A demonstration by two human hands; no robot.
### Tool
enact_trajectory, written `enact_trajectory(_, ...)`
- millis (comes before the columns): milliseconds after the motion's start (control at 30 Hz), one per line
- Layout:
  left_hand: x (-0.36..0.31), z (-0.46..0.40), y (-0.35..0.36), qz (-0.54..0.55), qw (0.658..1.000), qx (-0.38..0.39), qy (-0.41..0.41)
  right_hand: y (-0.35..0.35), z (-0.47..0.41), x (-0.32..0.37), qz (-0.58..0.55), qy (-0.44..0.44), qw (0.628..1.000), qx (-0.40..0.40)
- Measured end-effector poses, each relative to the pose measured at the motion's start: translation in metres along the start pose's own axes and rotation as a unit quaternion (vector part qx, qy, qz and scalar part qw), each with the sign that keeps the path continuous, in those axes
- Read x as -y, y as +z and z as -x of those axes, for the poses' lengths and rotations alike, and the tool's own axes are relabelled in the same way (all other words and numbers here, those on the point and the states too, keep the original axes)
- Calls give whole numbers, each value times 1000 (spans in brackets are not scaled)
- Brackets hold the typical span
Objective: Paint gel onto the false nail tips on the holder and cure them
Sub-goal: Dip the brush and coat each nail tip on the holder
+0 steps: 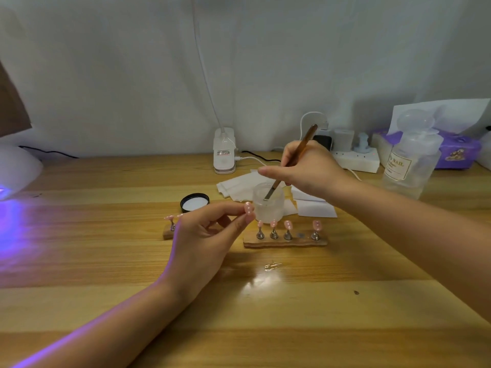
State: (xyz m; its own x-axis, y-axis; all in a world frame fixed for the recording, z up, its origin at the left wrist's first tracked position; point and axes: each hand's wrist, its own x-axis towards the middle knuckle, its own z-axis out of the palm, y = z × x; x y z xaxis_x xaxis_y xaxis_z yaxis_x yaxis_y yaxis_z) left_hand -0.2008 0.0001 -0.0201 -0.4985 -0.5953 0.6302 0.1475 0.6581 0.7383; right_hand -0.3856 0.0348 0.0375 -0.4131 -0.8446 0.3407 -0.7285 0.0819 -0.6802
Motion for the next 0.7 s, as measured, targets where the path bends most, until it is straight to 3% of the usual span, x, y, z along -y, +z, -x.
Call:
enact_trajectory(367,-1,0,-1,2,1000,5,-5,4,-5,4,-32,-12,996,78)
enact_trajectory(700,0,0,0,-3,1000,16,5,1,-2,-1,-49,21,997,62)
